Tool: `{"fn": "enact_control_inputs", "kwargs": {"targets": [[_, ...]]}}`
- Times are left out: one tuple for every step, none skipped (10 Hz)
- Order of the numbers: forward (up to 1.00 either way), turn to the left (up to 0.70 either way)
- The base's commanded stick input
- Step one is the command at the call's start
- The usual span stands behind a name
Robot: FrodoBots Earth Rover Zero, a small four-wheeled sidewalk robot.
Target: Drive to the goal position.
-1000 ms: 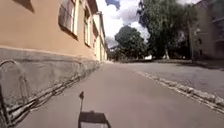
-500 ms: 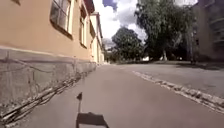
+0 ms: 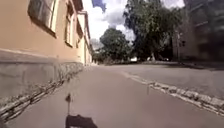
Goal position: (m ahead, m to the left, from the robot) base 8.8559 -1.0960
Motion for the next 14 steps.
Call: {"fn": "enact_control_inputs", "kwargs": {"targets": [[0.70,0.00],[0.70,0.00],[0.70,0.00],[0.70,0.00],[0.70,0.00],[0.70,0.00],[0.70,0.00],[0.70,0.00],[0.70,0.00],[0.70,0.00],[0.70,0.00],[0.70,0.00],[0.70,0.00],[0.70,0.00]]}}
